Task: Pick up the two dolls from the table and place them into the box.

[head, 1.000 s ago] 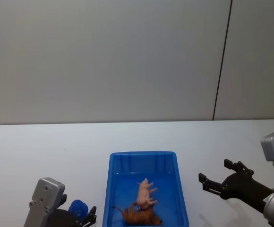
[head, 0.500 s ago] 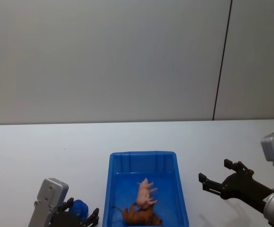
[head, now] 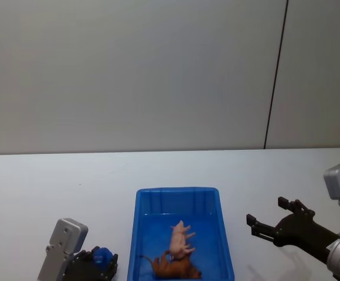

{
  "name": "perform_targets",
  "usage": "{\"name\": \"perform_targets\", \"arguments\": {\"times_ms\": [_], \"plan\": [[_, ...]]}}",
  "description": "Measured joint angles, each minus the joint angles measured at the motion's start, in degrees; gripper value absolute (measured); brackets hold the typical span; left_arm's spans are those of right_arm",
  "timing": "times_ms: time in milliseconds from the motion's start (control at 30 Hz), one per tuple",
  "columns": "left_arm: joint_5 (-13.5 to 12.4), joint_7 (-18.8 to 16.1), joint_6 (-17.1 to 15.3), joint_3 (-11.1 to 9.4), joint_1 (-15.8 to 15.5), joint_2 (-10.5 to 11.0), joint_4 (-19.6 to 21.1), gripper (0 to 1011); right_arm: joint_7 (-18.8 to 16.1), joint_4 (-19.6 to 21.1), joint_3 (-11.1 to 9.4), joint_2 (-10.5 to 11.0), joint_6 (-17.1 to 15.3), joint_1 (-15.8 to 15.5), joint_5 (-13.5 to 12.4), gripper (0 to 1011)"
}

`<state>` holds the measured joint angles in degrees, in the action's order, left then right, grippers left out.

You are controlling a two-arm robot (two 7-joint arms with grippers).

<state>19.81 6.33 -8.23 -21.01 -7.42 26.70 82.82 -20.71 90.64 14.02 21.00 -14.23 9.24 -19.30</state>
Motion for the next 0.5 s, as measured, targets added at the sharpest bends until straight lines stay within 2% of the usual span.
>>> {"name": "perform_targets", "arguments": {"times_ms": [433, 500], "plan": [[-1.57, -0.88, -0.04, 1.06, 0.07, 0.85, 3.88, 370, 0.00, 0.00, 0.00, 0.00, 0.00, 0.00, 0.00, 1001], [-2.35, -1.20, 0.23, 1.46, -0.15, 1.09, 5.74, 360, 0.00, 0.00, 0.00, 0.00, 0.00, 0.00, 0.00, 1001]]}}
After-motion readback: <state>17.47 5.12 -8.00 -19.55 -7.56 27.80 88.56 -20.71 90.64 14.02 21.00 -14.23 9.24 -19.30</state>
